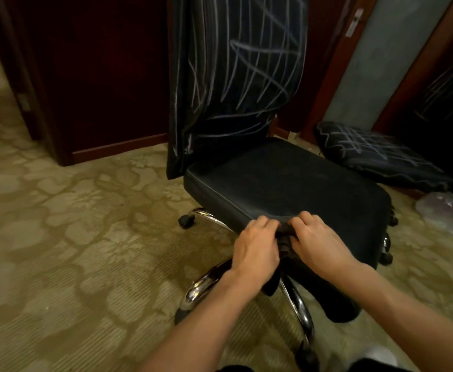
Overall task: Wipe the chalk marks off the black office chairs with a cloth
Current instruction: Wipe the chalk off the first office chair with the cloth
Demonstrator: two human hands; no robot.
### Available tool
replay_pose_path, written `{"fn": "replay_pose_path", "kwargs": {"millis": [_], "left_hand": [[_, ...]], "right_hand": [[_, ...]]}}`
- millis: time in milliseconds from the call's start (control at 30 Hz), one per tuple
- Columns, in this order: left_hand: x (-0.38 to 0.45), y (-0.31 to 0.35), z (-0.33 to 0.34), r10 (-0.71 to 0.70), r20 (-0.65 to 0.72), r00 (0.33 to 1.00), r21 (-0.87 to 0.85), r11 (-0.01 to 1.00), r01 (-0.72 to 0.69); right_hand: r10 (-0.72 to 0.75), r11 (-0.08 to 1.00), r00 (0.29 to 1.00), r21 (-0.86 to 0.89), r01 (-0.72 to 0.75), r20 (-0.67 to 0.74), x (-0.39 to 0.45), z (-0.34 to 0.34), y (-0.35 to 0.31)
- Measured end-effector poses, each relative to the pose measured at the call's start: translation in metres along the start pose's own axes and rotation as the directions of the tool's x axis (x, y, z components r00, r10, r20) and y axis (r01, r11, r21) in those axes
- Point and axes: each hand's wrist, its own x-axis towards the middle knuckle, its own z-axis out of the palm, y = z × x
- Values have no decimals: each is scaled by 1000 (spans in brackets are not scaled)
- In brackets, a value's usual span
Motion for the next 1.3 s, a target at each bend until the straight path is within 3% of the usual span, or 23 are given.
{"fn": "replay_pose_path", "kwargs": {"millis": [133, 233, 300, 400, 500, 633, 700, 767, 900, 1100, 1200, 1300], "left_hand": [[2, 24, 5, 49, 89, 995, 70, 996, -55], [2, 37, 2, 81, 69, 994, 100, 991, -88], [-2, 28, -12, 104, -37, 994, 124, 987, -99], [-9, -10, -43, 124, -265, 956, 224, 973, -64], [-14, -47, -81, 171, -384, 907, 346, 938, -31], [-5, -83, -112, 220, -282, 934, 492, 869, -56], [-2, -99, -116, 194, -254, 948, 515, 856, -37], [-5, -113, -115, 146, -297, 944, 494, 869, 21], [-8, -127, -112, 8, -391, 920, 323, 938, 129], [1, -114, -124, -182, -354, 917, -57, 983, 173], [13, -113, -131, -206, -397, 894, -32, 977, 211], [21, -106, -140, -117, -441, 890, 25, 989, 143]], "right_hand": [[16, 986, 1000, -169, -11, 27, -11, -7, 7], [87, 983, 995, -160, -93, -46, -21, -12, 9], [92, 995, 978, -28, -99, -188, -19, -8, -1], [87, 965, 903, 259, 28, -421, 6, 1, -42], [164, 834, 858, 533, 142, -487, 35, 9, -99], [397, 473, 875, 879, 62, -275, 56, 27, -155], [456, 336, 874, 942, 6, -169, 63, 36, -174], [491, 258, 859, 966, 17, -146, 69, 39, -190], [544, 156, 830, 987, 40, -120, 78, 47, -206], [524, 80, 849, 996, 27, -65, 84, 50, -211], [547, 100, 832, 994, 44, -92, 91, 49, -212], [571, 109, 803, 985, 134, -172, 96, 38, -215]]}}
